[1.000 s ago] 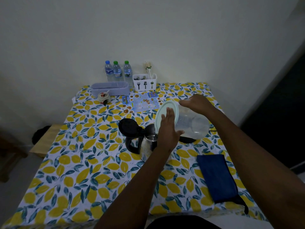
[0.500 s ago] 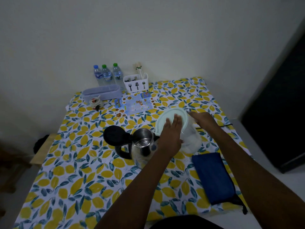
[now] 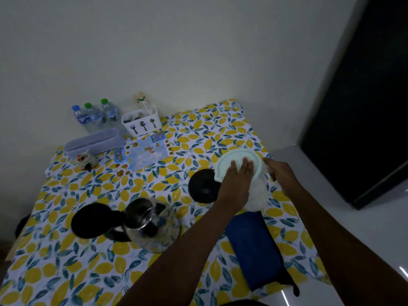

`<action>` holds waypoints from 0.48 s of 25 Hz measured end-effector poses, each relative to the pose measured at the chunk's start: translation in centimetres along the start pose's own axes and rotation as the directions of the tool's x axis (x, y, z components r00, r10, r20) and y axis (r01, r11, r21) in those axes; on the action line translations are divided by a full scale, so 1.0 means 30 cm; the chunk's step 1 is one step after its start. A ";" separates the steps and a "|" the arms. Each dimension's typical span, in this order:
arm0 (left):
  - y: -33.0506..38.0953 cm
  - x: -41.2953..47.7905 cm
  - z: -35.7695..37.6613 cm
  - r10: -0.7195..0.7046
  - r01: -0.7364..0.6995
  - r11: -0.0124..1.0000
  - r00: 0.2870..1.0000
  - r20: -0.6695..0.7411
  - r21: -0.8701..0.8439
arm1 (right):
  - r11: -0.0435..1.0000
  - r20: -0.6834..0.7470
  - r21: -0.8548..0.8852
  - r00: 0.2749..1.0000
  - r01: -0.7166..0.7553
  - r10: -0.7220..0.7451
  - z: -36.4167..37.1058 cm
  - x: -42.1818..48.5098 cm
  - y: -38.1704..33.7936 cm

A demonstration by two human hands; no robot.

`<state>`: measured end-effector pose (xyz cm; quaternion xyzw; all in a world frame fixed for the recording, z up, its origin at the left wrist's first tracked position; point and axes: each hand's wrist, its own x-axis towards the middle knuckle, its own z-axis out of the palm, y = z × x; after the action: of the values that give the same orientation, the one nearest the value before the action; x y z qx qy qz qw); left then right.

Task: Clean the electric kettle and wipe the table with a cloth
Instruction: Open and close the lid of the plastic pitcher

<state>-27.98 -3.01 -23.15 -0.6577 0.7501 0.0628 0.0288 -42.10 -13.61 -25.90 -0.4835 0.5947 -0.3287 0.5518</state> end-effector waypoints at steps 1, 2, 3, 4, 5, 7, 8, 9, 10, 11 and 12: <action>0.019 0.029 0.006 -0.003 0.003 1.000 1.000 0.004 -0.008 | 1.000 -0.008 0.000 1.000 -0.014 0.014 -0.022 0.022 0.011; 0.036 0.054 0.011 -0.008 0.008 1.000 1.000 0.008 -0.010 | 1.000 -0.020 0.001 0.999 -0.028 0.028 -0.041 0.046 0.021; 0.051 0.078 0.016 -0.013 0.013 1.000 1.000 0.009 0.002 | 0.999 -0.030 0.006 0.998 -0.048 0.049 -0.056 0.067 0.028; 0.063 0.096 0.023 -0.021 0.021 1.000 1.000 0.007 0.017 | 0.997 -0.037 0.010 0.997 -0.072 0.073 -0.064 0.086 0.032; 0.074 0.110 0.032 -0.039 0.039 0.999 0.999 -0.004 0.012 | 0.996 -0.037 0.007 0.995 -0.087 0.088 -0.069 0.102 0.033; 0.108 0.135 0.051 -0.090 0.089 0.995 0.995 -0.041 -0.035 | 0.995 -0.015 0.012 0.995 -0.096 0.097 -0.082 0.143 0.030; 0.123 0.143 0.061 -0.105 0.102 0.993 0.993 -0.056 -0.054 | 0.995 -0.002 0.023 0.996 -0.094 0.094 -0.086 0.160 0.028; 0.133 0.149 0.069 -0.108 0.104 0.992 0.992 -0.066 -0.073 | 0.995 0.004 0.035 0.996 -0.091 0.091 -0.091 0.174 0.025; 0.137 0.155 0.076 -0.098 0.092 0.992 0.992 -0.074 -0.084 | 0.995 0.003 0.048 0.996 -0.089 0.089 -0.097 0.186 0.022; 0.135 0.162 0.080 -0.077 0.069 0.994 0.993 -0.085 -0.089 | 0.994 0.000 0.063 0.996 -0.084 0.085 -0.104 0.192 0.018; 0.132 0.167 0.081 -0.052 0.043 0.995 0.994 -0.095 -0.092 | 0.995 0.003 0.069 0.997 -0.073 0.073 -0.115 0.196 0.019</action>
<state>-32.68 -7.11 -25.97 -0.6782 0.7313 0.0633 -0.0359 -45.15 -19.45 -27.83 -0.4422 0.6001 -0.3285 0.5800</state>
